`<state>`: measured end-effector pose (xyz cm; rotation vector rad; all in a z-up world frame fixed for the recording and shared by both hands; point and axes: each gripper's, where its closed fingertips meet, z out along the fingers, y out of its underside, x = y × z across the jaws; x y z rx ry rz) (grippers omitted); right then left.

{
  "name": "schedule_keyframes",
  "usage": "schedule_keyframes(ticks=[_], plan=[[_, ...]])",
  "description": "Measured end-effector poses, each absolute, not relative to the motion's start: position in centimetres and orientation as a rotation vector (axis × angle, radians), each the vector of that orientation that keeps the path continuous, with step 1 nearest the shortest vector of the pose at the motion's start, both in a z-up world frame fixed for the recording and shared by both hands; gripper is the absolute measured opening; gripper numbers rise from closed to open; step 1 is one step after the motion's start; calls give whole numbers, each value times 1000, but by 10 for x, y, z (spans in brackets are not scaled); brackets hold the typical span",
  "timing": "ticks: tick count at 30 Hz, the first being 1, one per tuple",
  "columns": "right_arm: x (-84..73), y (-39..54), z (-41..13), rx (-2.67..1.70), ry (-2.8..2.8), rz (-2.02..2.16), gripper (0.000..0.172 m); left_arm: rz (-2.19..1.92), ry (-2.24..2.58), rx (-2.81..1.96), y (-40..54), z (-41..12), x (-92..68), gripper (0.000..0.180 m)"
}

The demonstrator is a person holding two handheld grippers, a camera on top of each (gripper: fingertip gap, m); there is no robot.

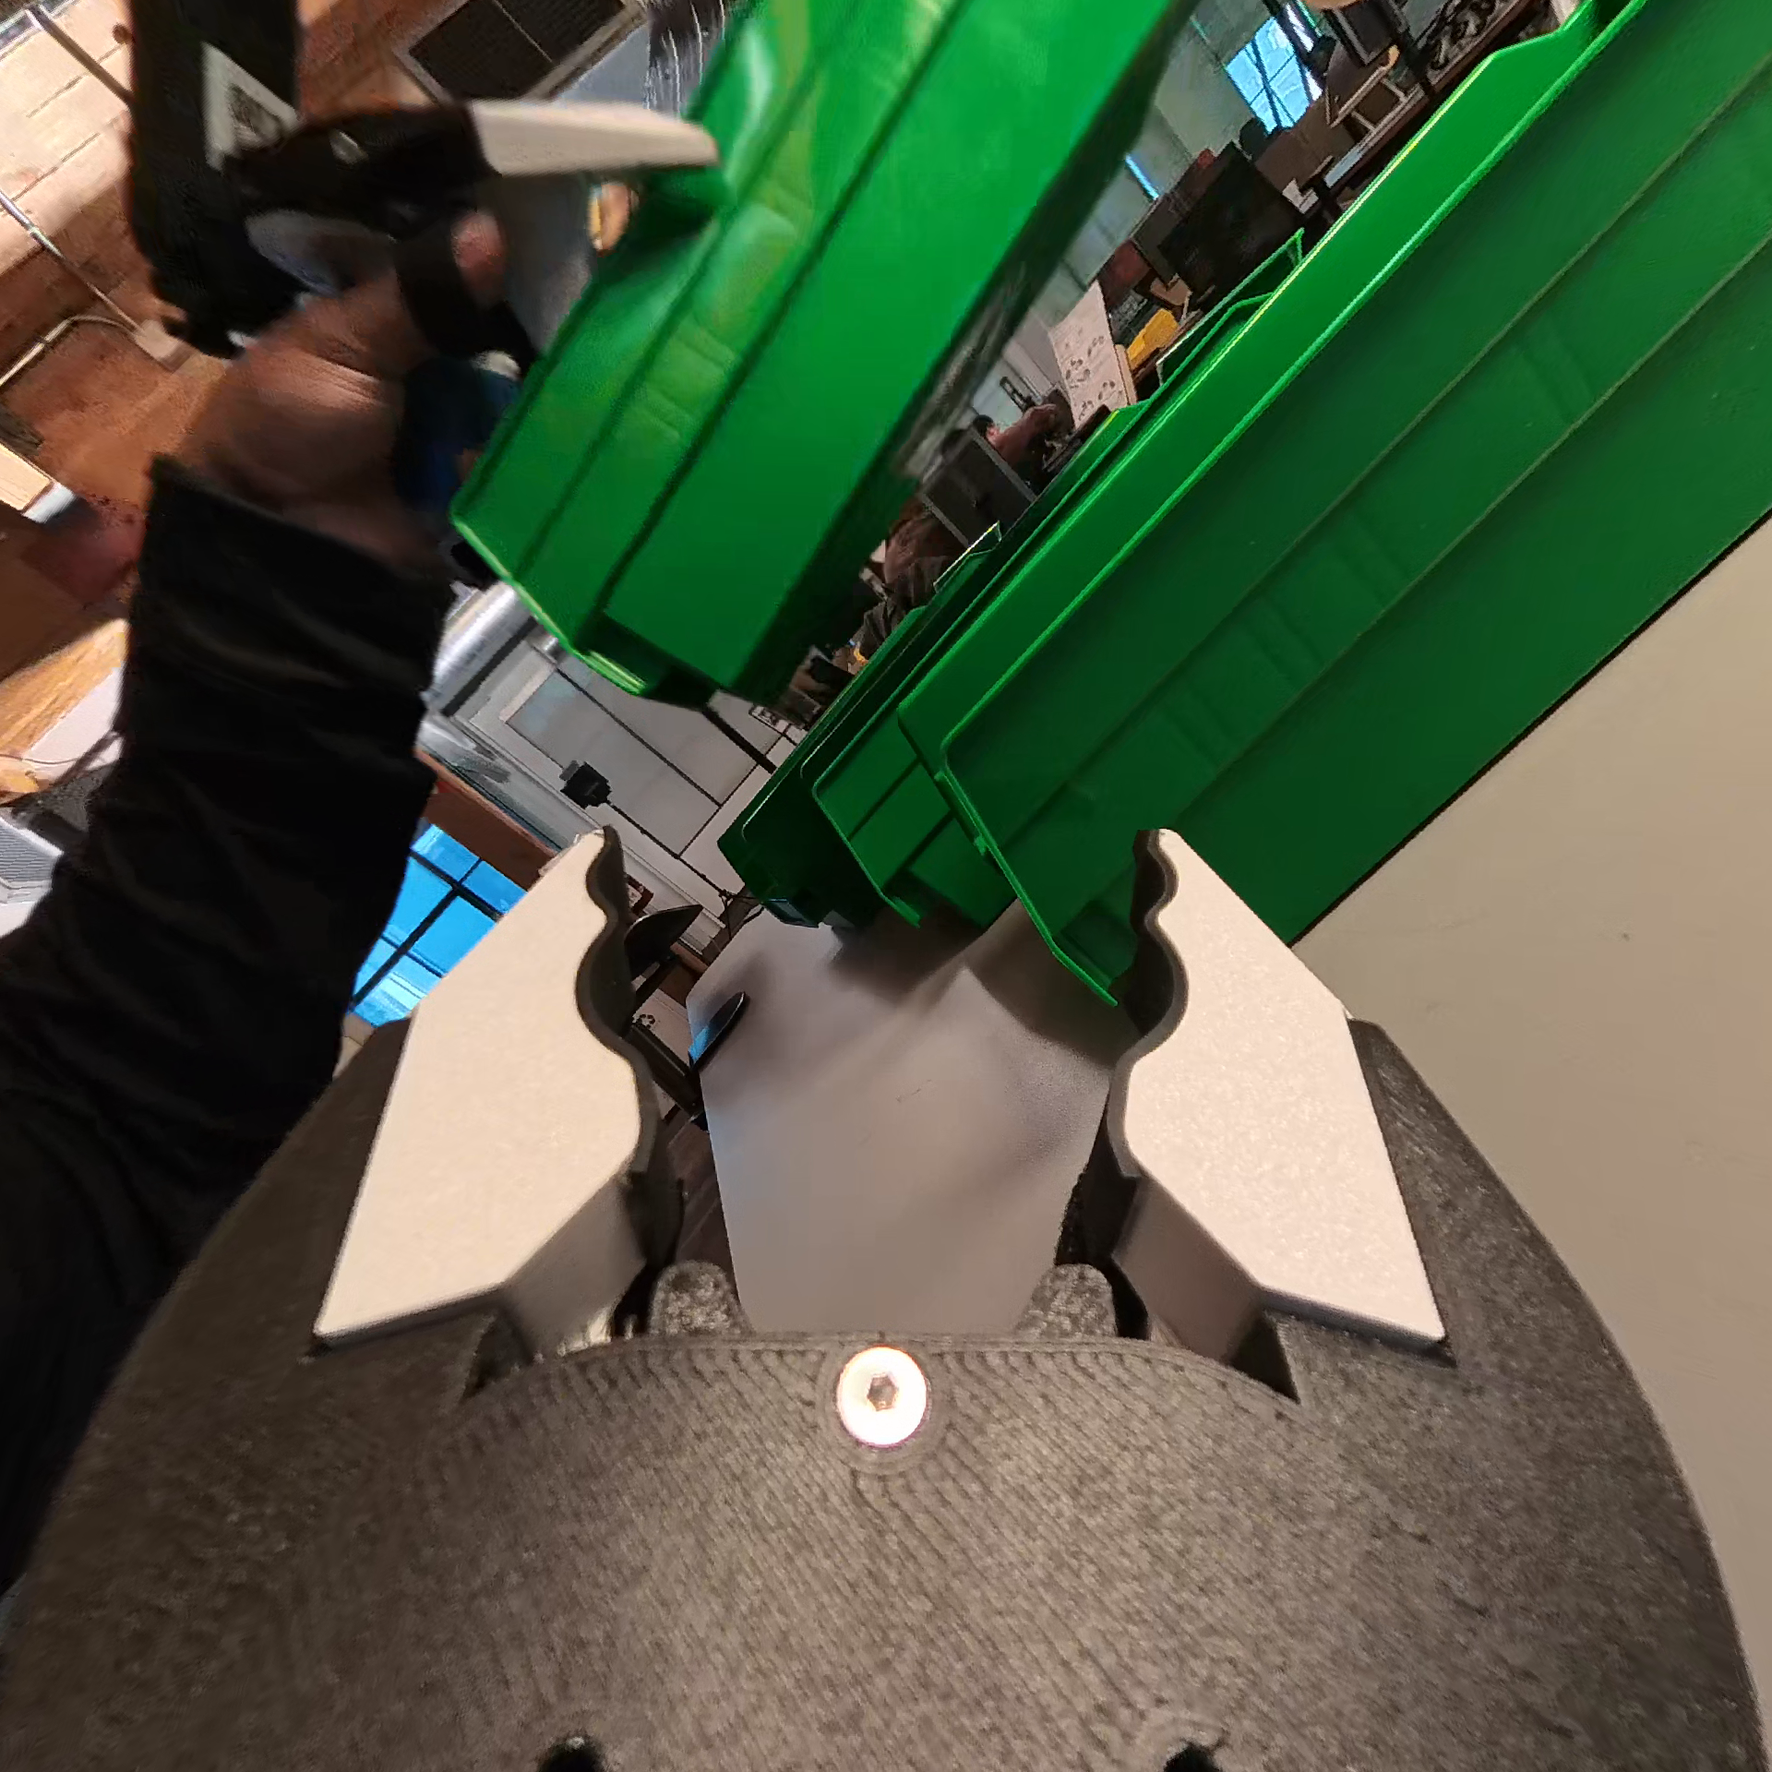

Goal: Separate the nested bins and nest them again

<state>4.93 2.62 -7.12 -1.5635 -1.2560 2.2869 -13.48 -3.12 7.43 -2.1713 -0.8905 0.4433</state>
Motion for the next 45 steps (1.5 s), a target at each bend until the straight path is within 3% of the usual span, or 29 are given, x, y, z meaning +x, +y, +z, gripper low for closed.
schedule_keyframes(ticks=[5,12,16,22,25,29,38,42,45], plan=[[50,25,-70,-1546,-1267,2284,105,261,-737,-2112,36,108,-81,93],[62,22,-64,-1469,-1298,2290,103,26,-592,-2070,141,111,-26,95],[92,24,-68,-1477,-1341,2226,102,-49,-598,-2077,184,83,-16,96],[146,38,-104,-1567,-1297,2055,95,66,-610,-2241,218,-8,-13,97],[158,41,-112,-1591,-1260,2075,82,107,-617,-2316,222,-49,-8,99],[161,47,-112,-1581,-1316,1943,85,87,-656,-2311,223,-78,4,106],[167,65,-107,-1587,-1347,1726,85,-109,-472,-2079,212,-36,59,128],[175,101,-109,-1598,-1322,1487,84,-146,-325,-1859,141,-8,82,123],[172,128,-105,-1615,-1302,1372,87,-140,-289,-1684,71,-14,88,106]])
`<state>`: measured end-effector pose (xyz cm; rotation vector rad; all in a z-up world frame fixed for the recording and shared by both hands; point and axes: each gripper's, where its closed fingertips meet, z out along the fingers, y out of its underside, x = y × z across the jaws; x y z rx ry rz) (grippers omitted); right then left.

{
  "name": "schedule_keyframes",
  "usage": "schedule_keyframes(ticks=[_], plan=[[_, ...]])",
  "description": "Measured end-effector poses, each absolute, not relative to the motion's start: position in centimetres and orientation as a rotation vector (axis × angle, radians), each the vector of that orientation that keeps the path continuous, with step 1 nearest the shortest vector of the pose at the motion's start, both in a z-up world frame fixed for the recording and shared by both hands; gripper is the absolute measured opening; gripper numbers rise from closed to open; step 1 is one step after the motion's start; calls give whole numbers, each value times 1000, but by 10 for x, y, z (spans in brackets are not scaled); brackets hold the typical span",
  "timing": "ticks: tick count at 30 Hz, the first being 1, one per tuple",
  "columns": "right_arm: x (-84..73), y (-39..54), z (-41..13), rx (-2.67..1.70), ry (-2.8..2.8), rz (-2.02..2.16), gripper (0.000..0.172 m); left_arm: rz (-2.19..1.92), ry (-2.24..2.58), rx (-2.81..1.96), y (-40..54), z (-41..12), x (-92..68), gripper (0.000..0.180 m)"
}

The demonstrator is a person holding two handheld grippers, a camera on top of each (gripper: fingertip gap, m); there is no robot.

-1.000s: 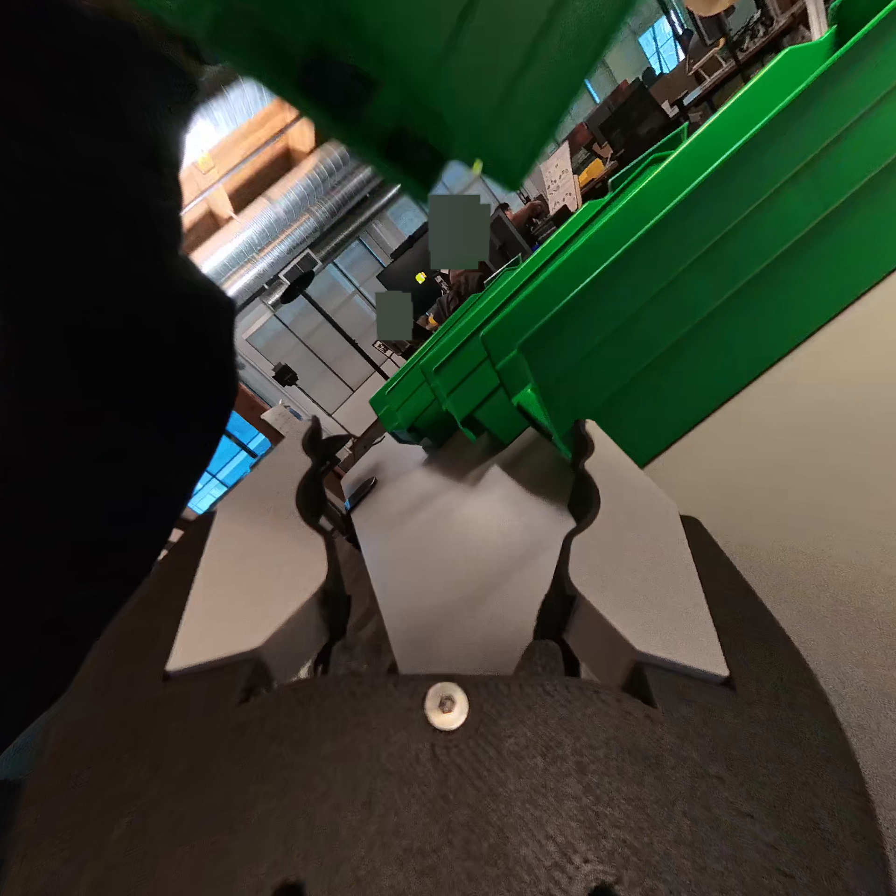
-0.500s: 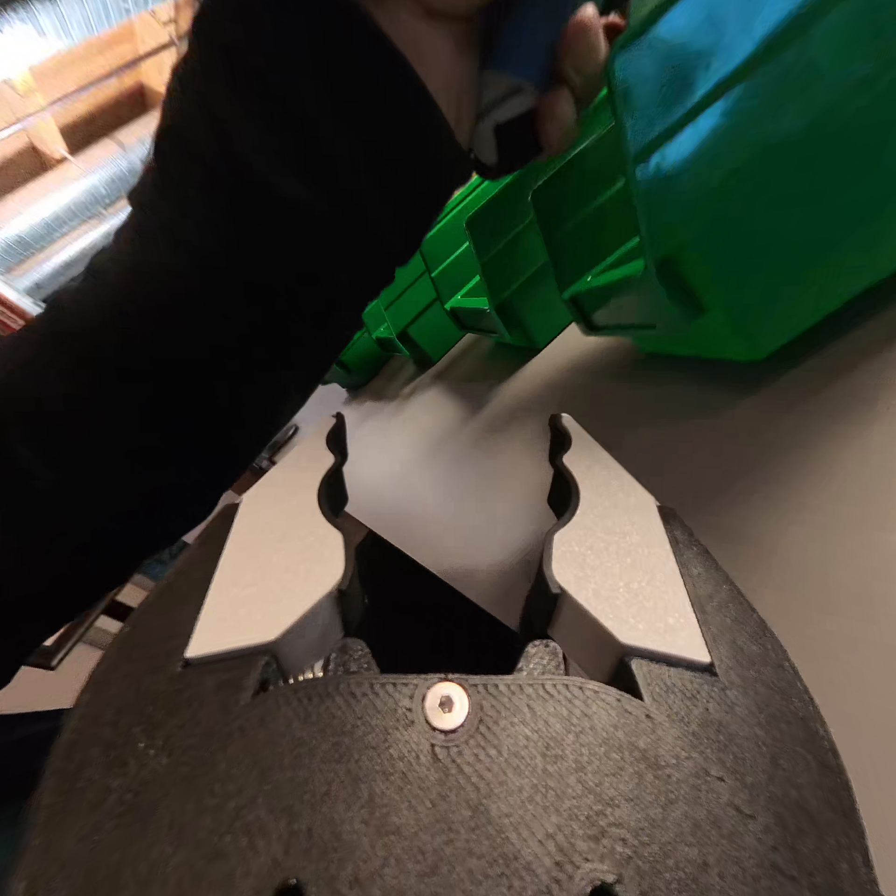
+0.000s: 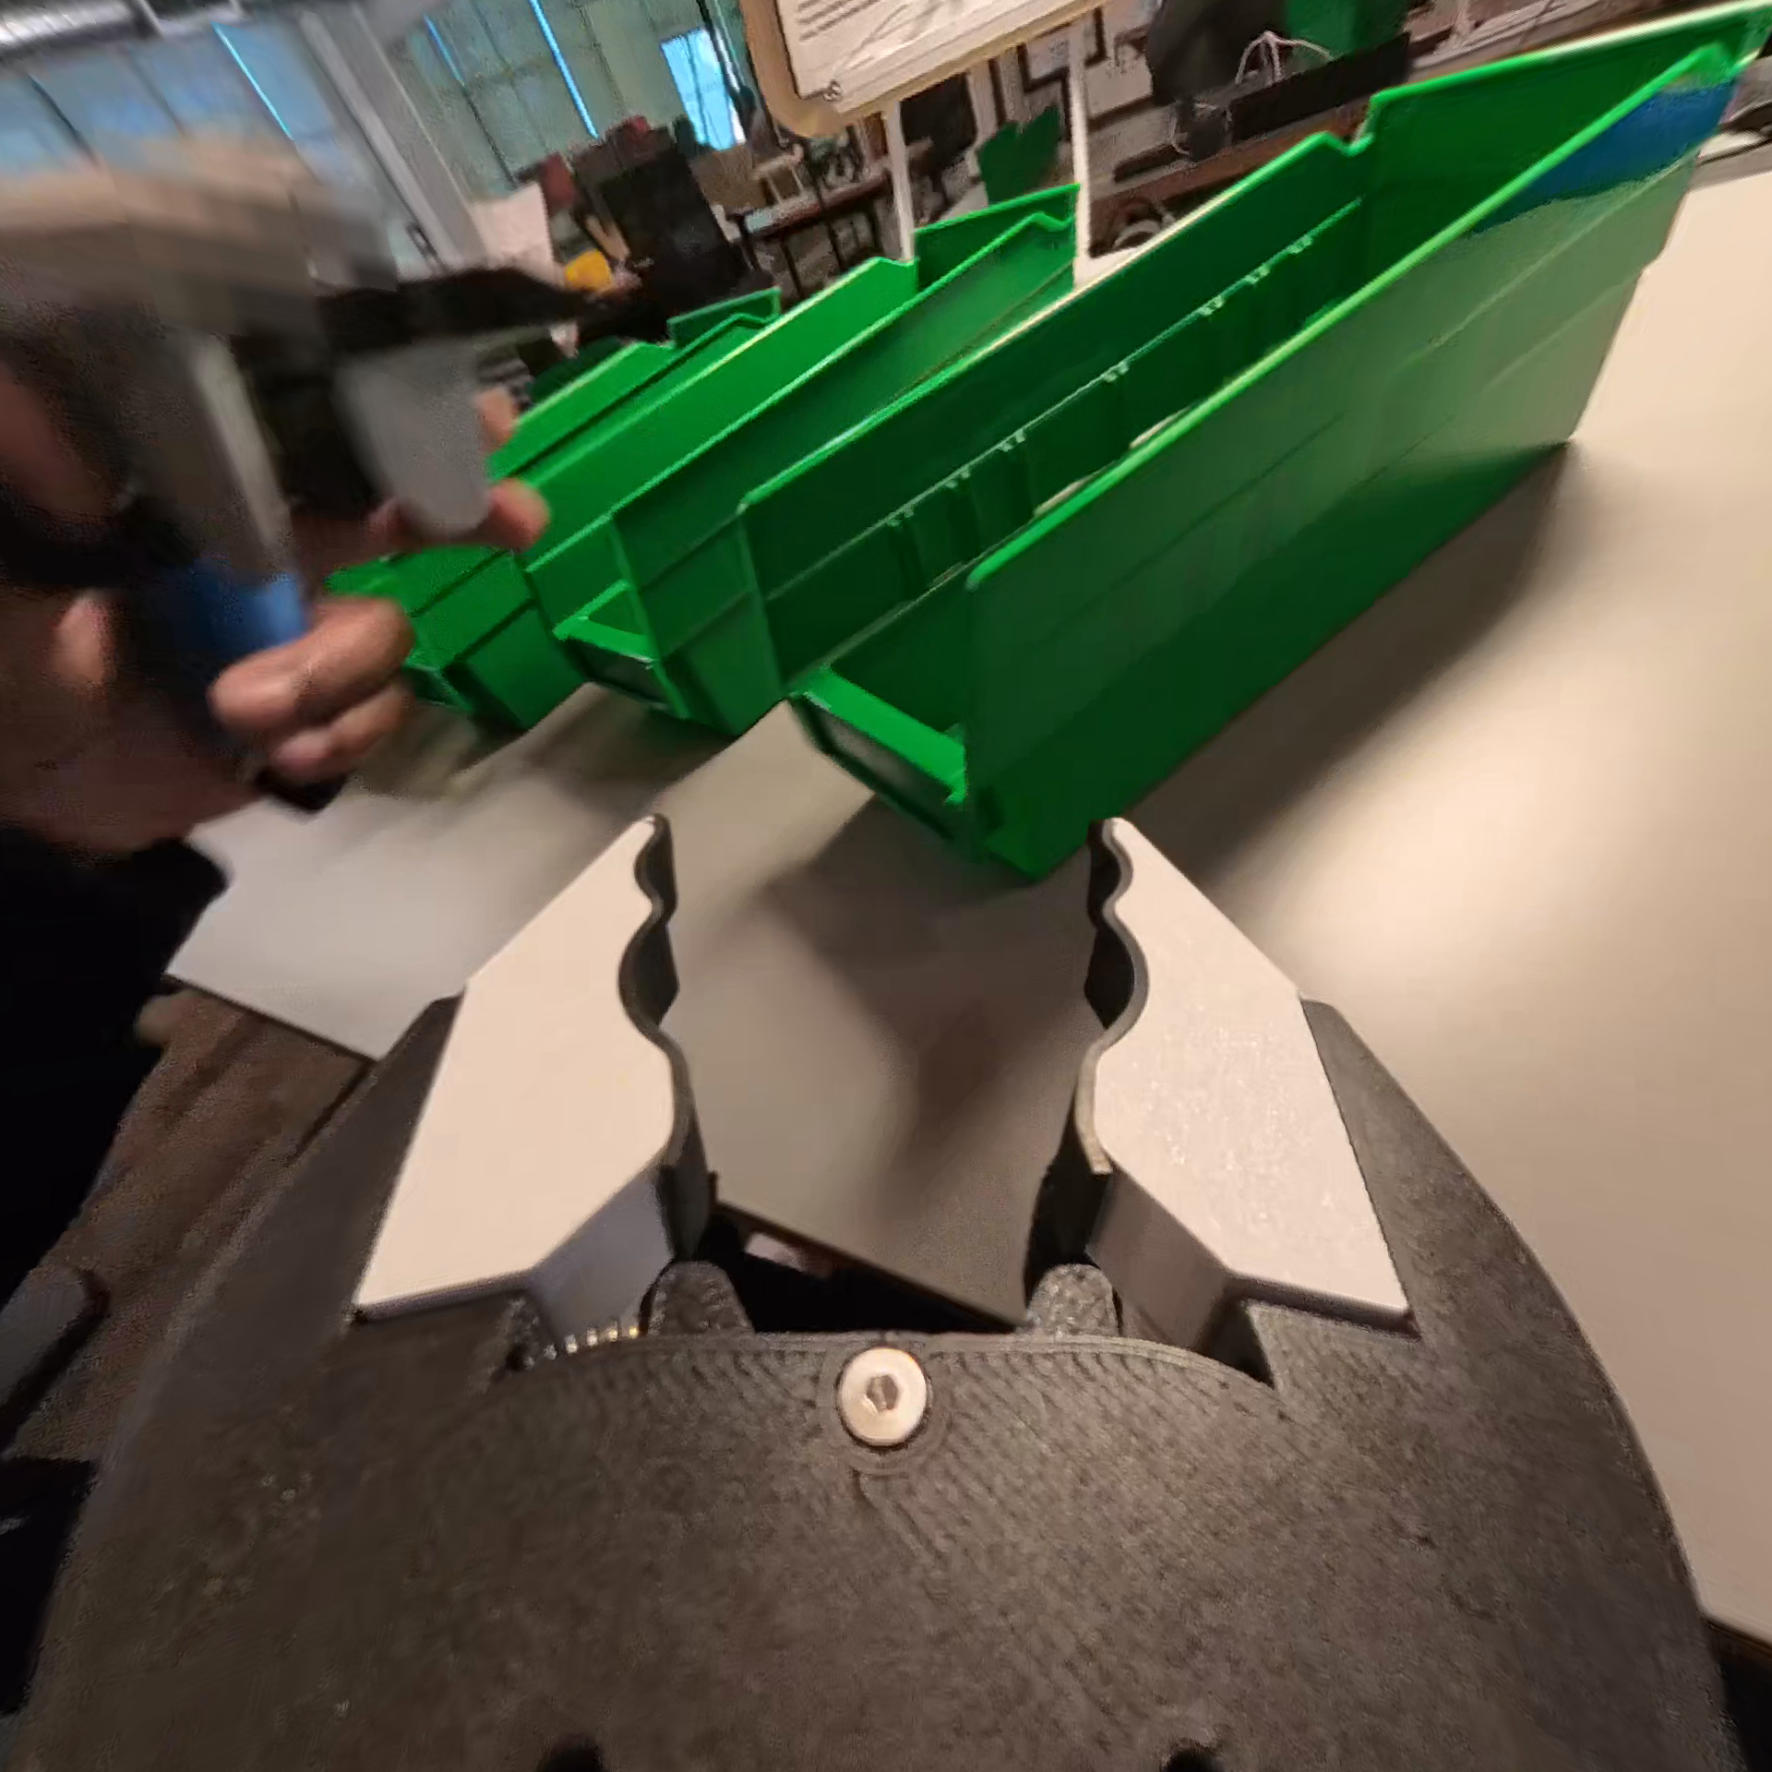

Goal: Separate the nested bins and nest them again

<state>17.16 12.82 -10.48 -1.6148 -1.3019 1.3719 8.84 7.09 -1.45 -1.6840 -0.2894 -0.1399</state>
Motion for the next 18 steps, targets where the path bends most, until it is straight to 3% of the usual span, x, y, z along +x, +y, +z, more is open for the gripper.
schedule_keyframes(ticks=[5,7,8,10,14,18], plan=[[146,166,-103,-1610,-1359,1106,98,-82,-426,-1541,-25,-64,74,95],[139,184,-105,-1615,-1373,1031,88,-106,-497,-1485,-49,-70,70,96],[137,191,-106,-1613,-1387,1011,90,-142,-488,-1434,-59,-64,73,95],[135,206,-106,-1627,-1378,993,77,-147,-504,-1399,-73,-64,71,94],[143,224,-102,-1657,-1336,936,76,-127,-485,-1400,-82,-66,76,94],[147,184,-78,-1558,-1278,1010,78,-47,-455,-1445,-80,-70,82,94]])
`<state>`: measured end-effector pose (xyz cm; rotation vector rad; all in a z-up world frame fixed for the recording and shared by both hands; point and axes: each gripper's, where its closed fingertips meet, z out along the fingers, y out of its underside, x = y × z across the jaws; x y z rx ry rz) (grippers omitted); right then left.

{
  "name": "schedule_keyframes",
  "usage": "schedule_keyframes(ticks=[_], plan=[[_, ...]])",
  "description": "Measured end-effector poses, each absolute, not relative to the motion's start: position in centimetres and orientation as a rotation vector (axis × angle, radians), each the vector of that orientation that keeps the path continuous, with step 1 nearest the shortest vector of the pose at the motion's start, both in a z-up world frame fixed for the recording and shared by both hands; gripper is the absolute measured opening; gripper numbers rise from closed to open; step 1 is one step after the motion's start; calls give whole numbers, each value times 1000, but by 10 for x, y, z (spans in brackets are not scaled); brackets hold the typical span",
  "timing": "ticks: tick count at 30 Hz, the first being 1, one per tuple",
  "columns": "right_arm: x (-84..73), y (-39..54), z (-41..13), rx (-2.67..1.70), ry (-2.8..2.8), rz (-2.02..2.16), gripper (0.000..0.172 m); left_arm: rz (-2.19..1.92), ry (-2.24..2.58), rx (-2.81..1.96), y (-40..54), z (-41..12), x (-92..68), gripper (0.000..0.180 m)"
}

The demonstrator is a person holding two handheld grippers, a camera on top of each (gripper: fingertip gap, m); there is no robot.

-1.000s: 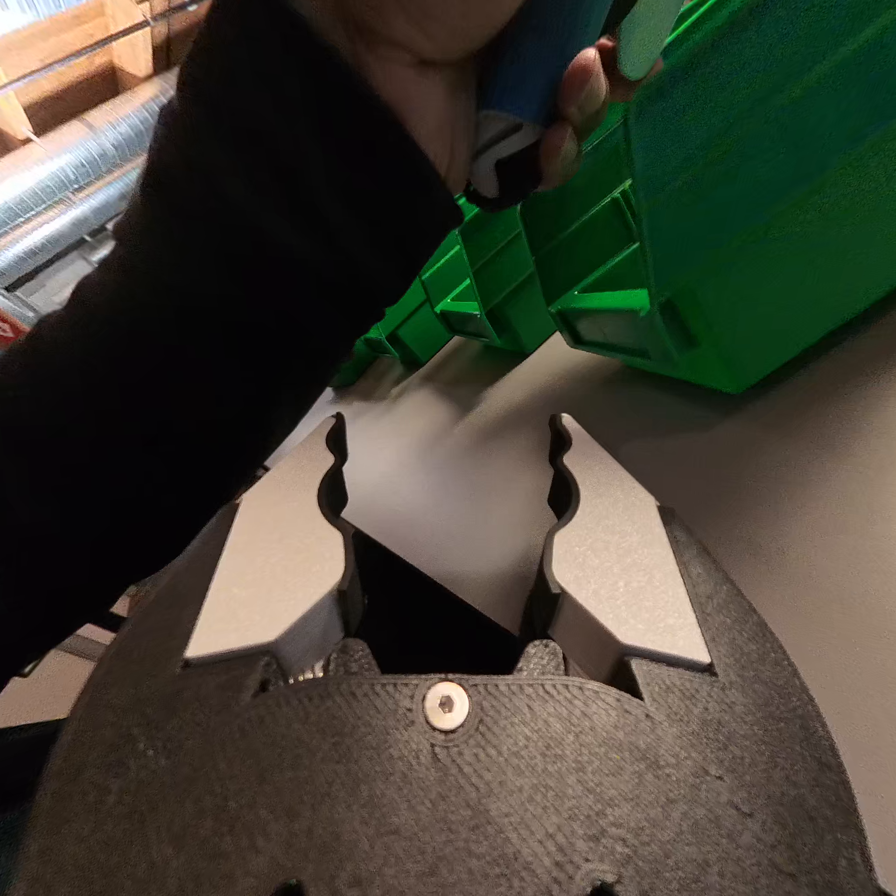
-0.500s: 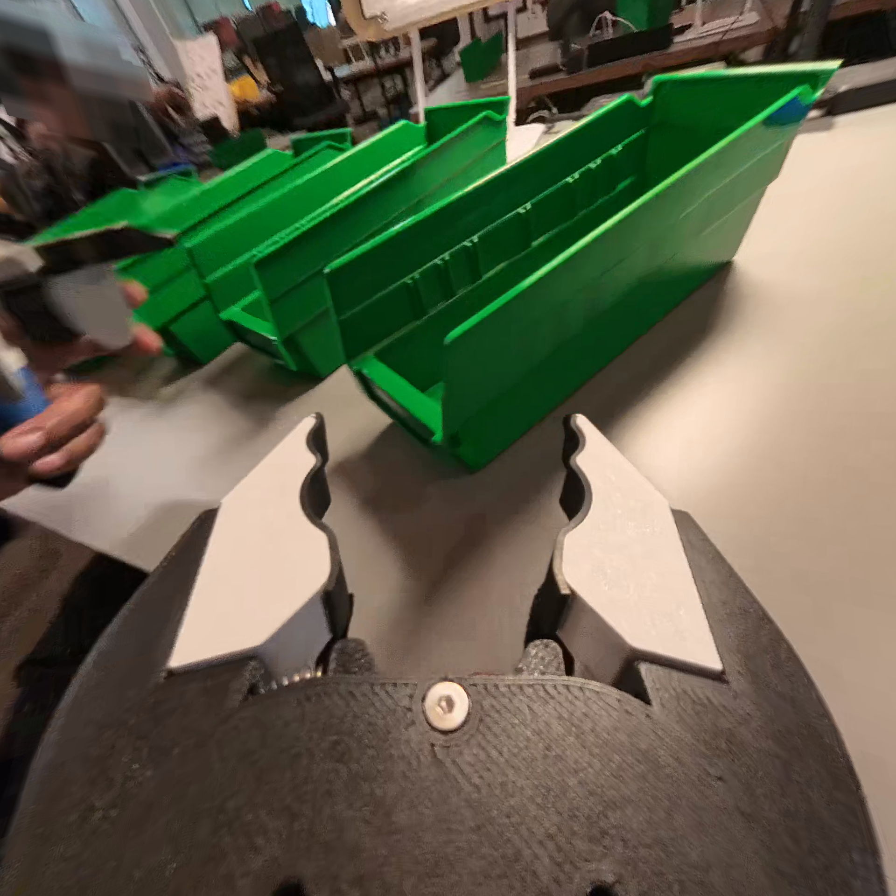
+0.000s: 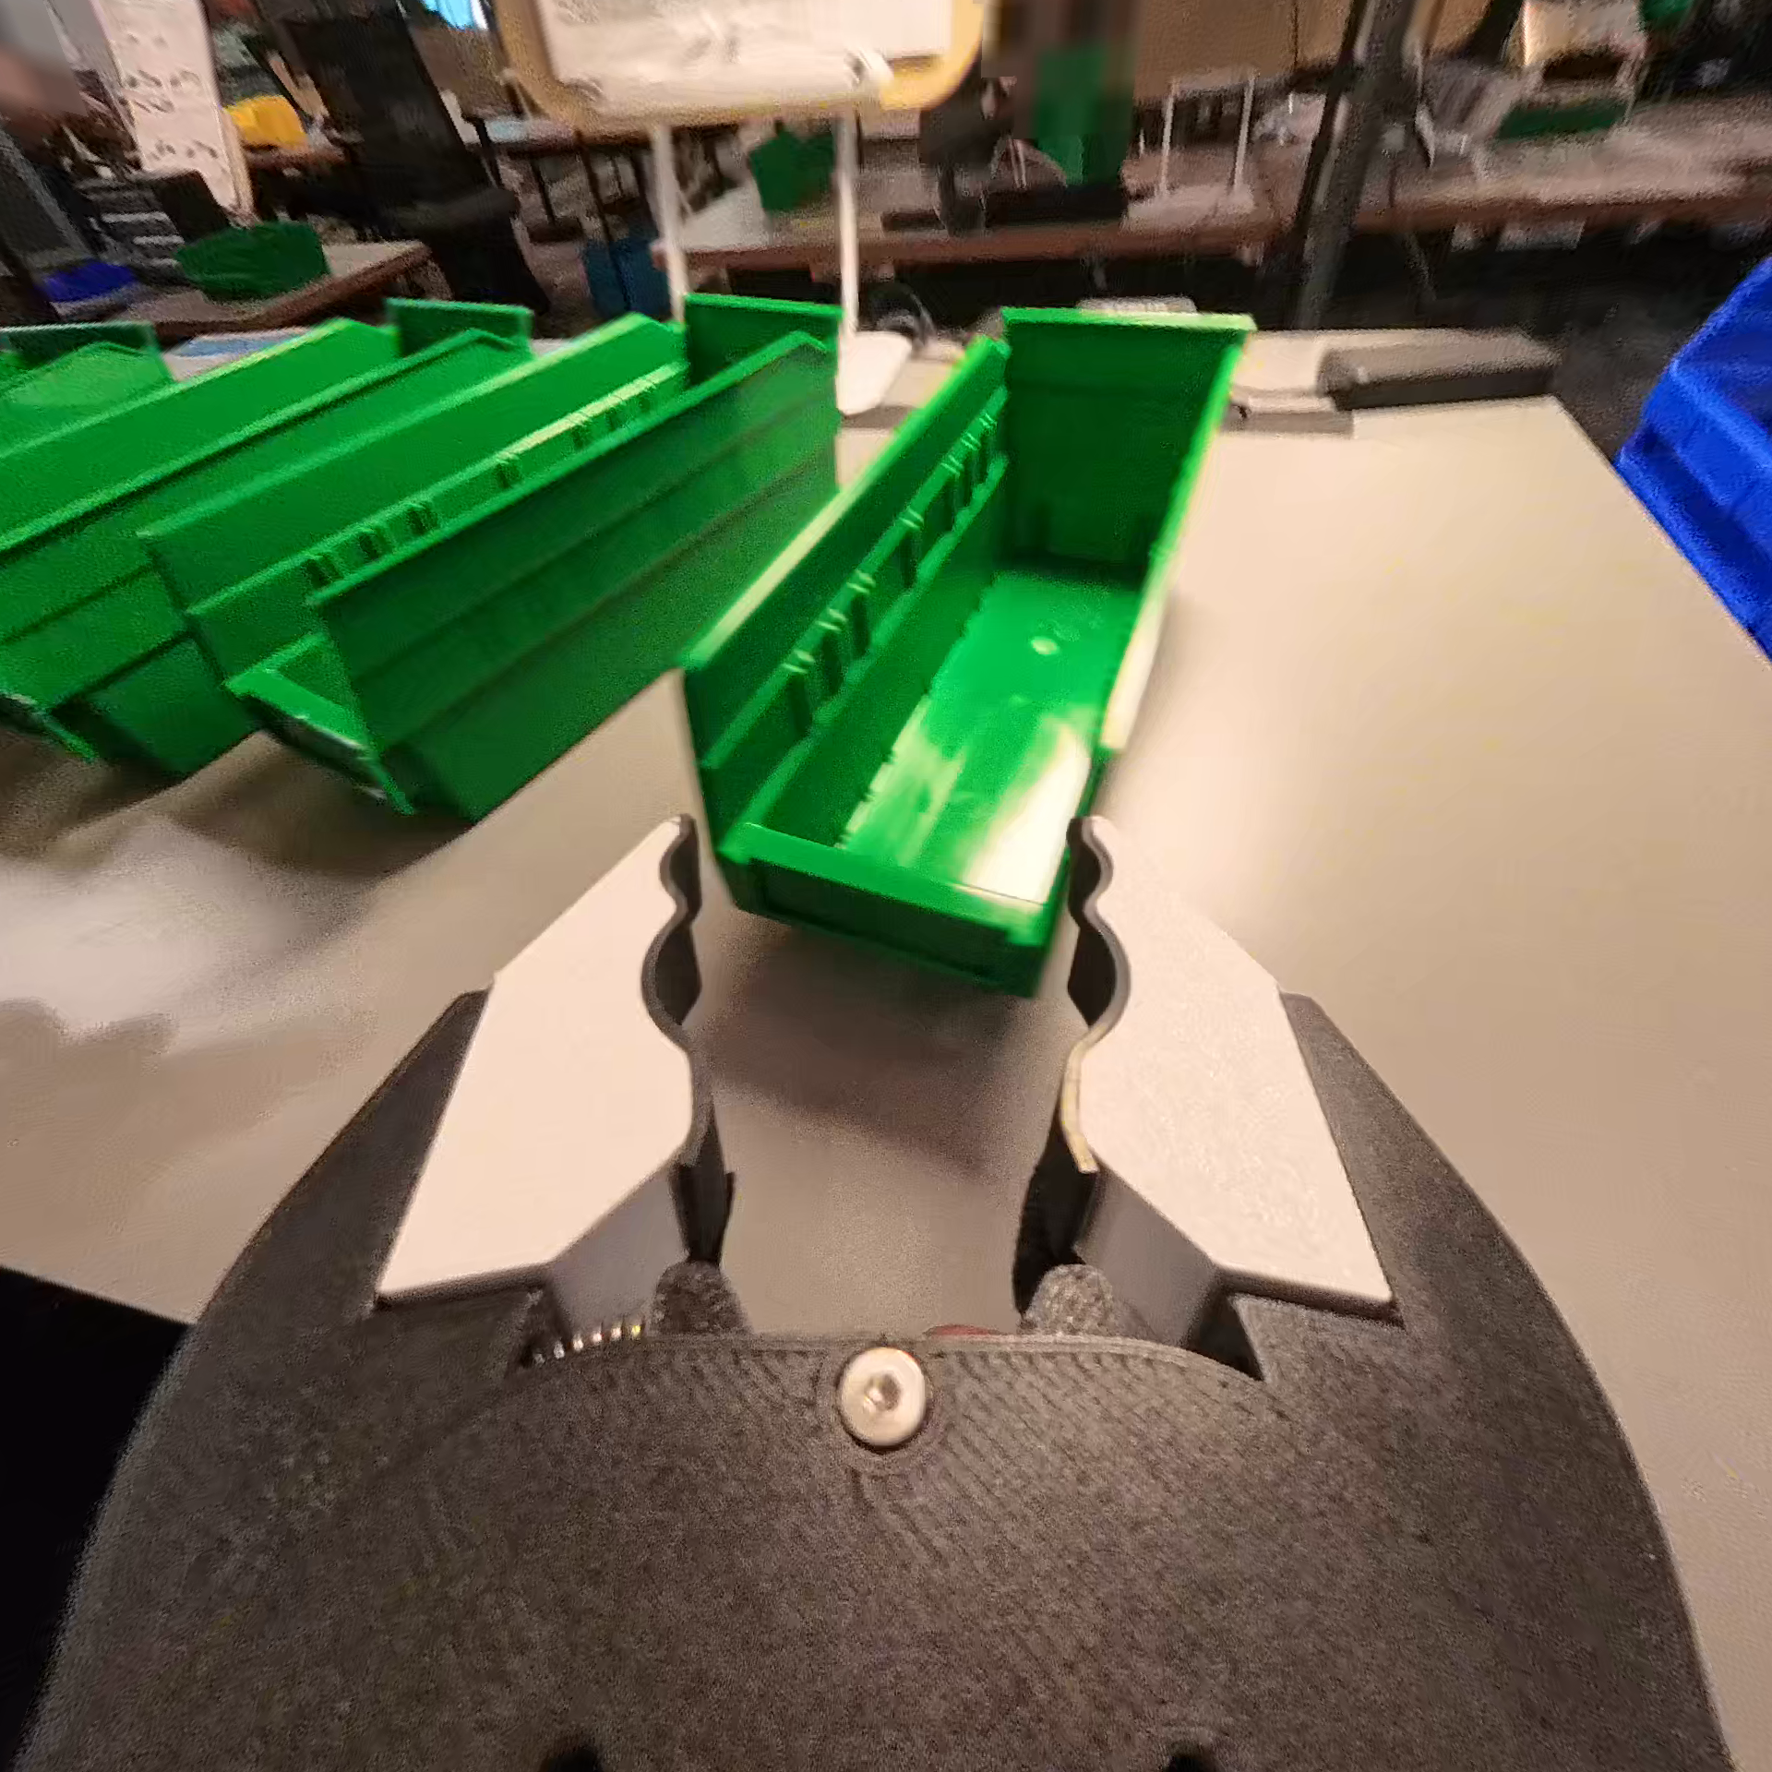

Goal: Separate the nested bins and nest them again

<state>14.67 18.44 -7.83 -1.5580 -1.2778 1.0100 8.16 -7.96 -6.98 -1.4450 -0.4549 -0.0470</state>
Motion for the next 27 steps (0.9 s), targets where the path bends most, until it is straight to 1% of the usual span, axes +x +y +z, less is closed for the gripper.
schedule_keyframes(ticks=[2,5,8,12,15,18,19,21,22,27], plan=[[139,153,-71,-1473,-1295,1035,76,-14,-445,-1466,-78,-72,84,94],[117,97,-68,-1410,-1359,1197,75,32,-442,-1486,-77,-76,86,93],[87,53,-75,-1398,-1447,1277,77,88,-442,-1506,-76,-80,86,92],[48,23,-95,-1455,-1544,1284,83,131,-429,-1495,-77,-79,88,91],[30,31,-112,-1530,-1541,1185,79,125,-439,-1477,-79,-77,86,91],[30,53,-124,-1649,-1462,1145,63,128,-435,-1468,-80,-76,87,91],[33,58,-123,-1672,-1436,1172,62,131,-433,-1468,-80,-76,87,91],[40,74,-122,-1701,-1372,1164,53,136,-433,-1476,-79,-77,87,91],[43,81,-122,-1714,-1348,1156,51,137,-435,-1483,-79,-78,87,90],[52,82,-116,-1715,-1319,1239,54,148,-437,-1493,-78,-79,86,90]])
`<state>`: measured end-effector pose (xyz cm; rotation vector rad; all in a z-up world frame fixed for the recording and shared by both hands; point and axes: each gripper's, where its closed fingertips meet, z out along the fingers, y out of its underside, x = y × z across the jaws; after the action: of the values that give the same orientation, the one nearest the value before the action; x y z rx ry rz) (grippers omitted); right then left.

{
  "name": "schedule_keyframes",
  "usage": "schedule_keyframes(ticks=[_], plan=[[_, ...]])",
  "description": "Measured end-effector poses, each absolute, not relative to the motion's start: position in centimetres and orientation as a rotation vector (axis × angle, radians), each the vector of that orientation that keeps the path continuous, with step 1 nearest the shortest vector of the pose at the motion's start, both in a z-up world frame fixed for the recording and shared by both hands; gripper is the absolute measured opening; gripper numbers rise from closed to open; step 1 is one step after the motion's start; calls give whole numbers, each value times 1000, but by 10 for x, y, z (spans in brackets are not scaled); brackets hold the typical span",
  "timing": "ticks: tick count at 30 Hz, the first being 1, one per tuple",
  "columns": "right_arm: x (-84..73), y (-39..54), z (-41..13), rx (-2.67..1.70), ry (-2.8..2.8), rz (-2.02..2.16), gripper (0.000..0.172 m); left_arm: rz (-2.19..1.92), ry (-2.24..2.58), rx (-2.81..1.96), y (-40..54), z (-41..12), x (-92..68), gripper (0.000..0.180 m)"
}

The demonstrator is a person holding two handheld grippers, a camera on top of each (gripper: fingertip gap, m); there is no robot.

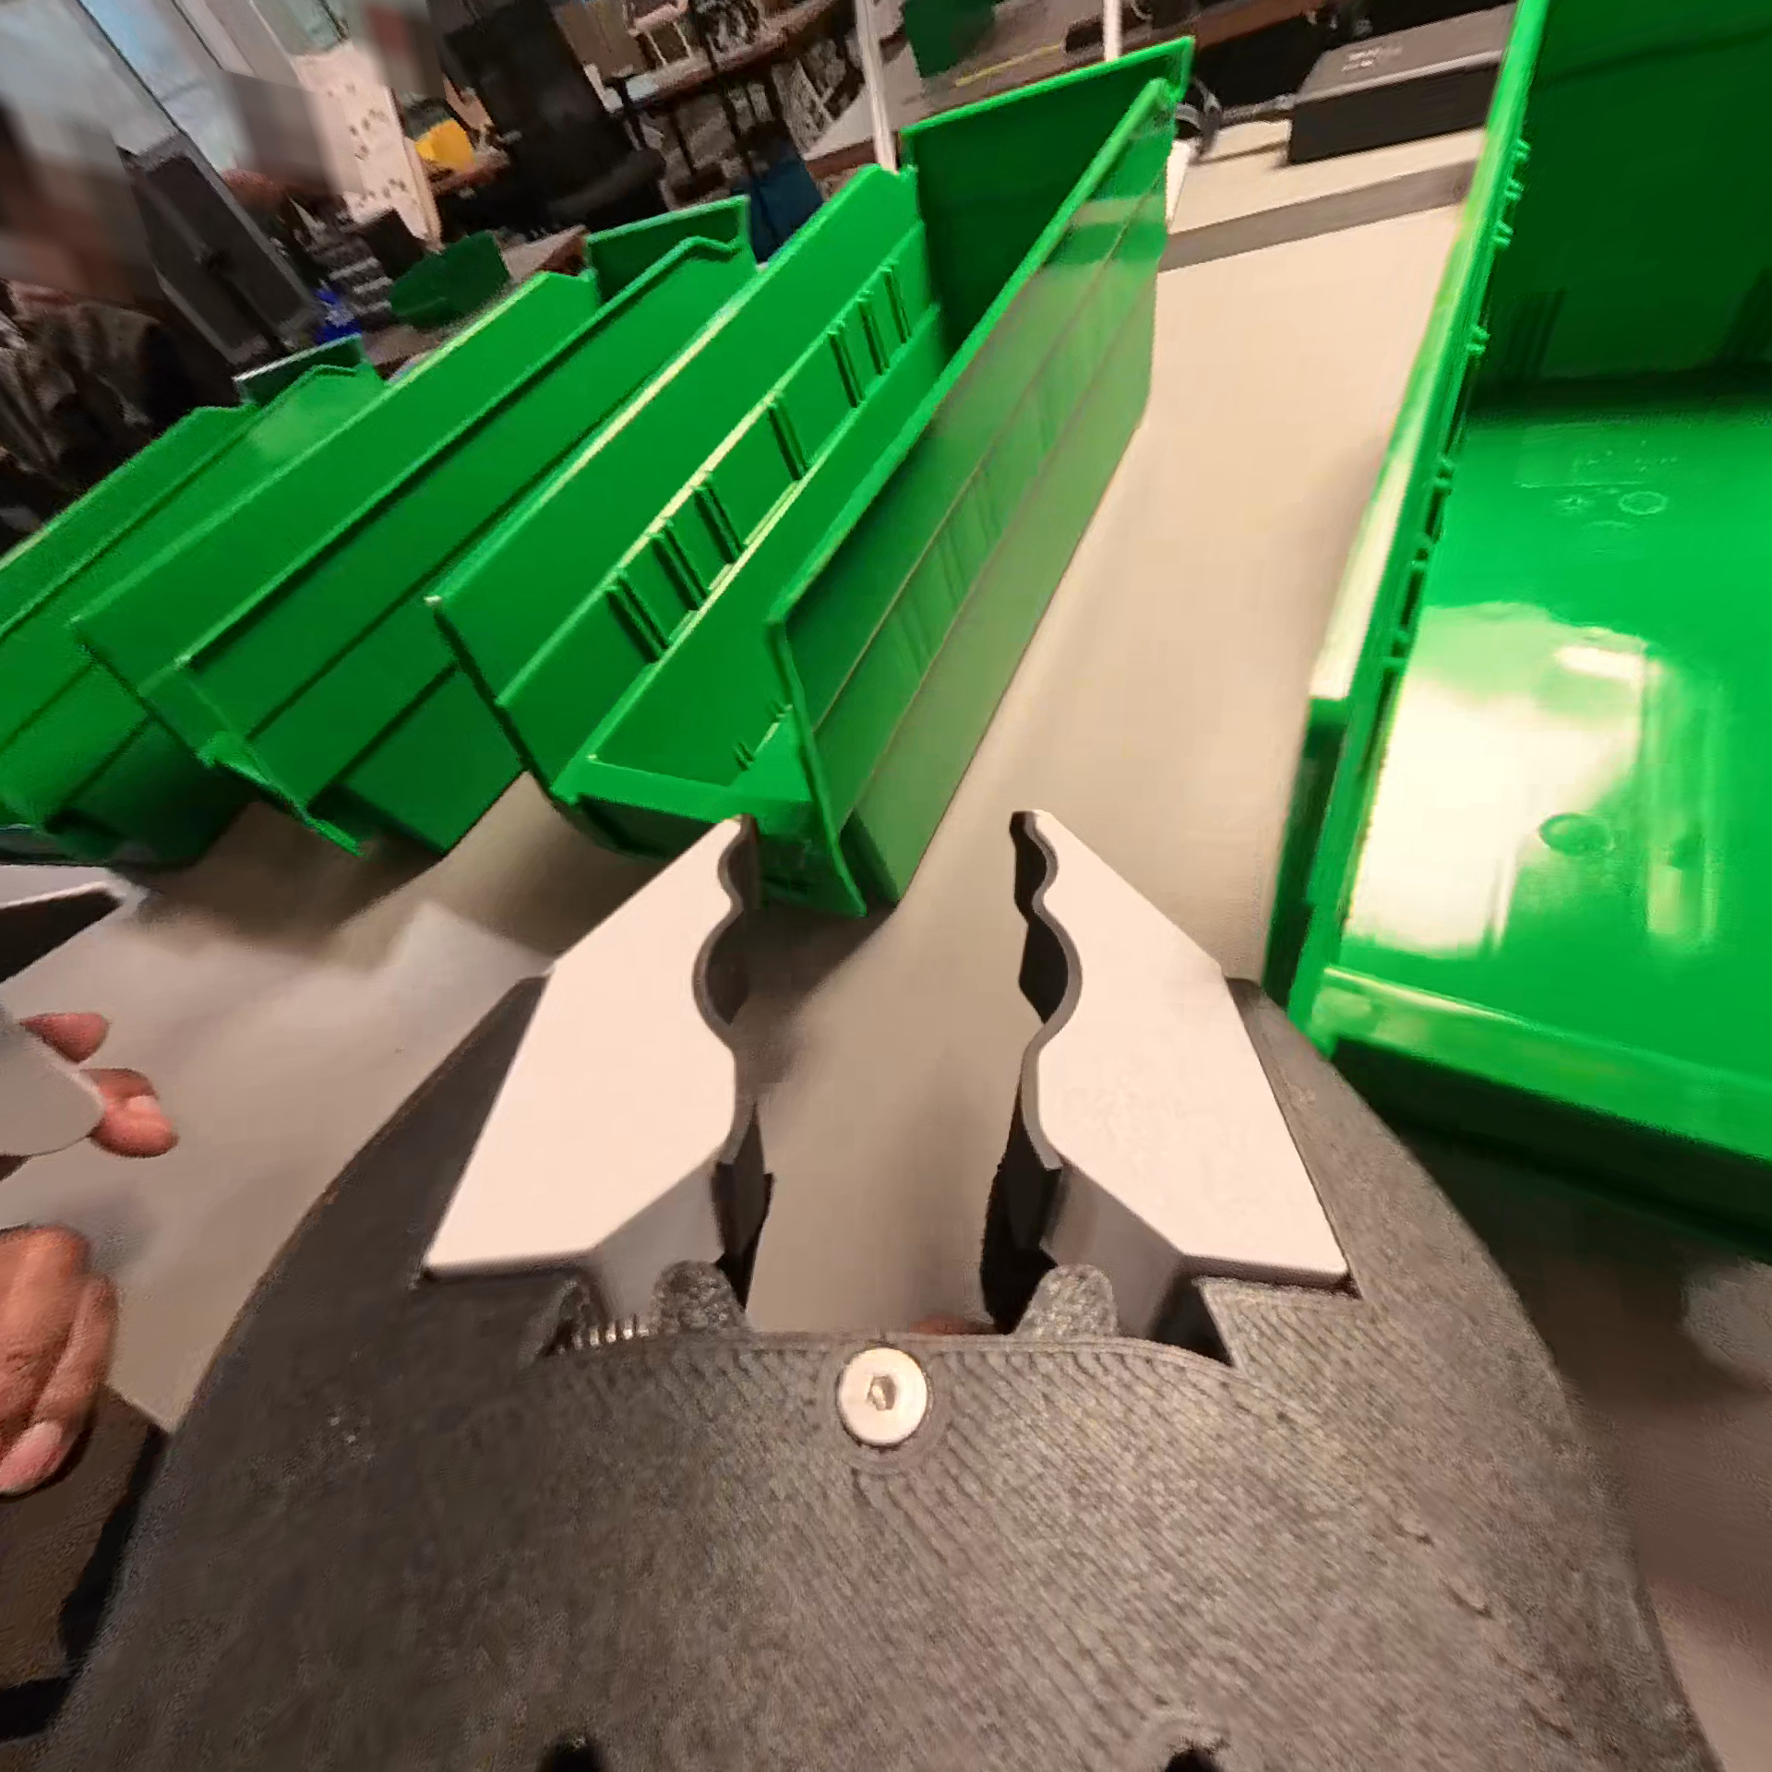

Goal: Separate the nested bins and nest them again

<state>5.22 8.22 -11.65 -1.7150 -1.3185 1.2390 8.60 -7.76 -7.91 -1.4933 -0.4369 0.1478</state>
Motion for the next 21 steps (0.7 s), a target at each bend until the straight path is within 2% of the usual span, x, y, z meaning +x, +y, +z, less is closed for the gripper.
schedule_keyframes(ticks=[8,16,21], plan=[[51,2,-86,-1378,-1515,1251,54,172,-441,-1480,-79,-78,85,90],[15,-32,-94,-1370,-1655,1254,52,169,-503,-1414,-88,-73,77,89],[-3,-20,-106,-1457,-1633,1189,44,154,-531,-1391,-91,-71,73,89]])
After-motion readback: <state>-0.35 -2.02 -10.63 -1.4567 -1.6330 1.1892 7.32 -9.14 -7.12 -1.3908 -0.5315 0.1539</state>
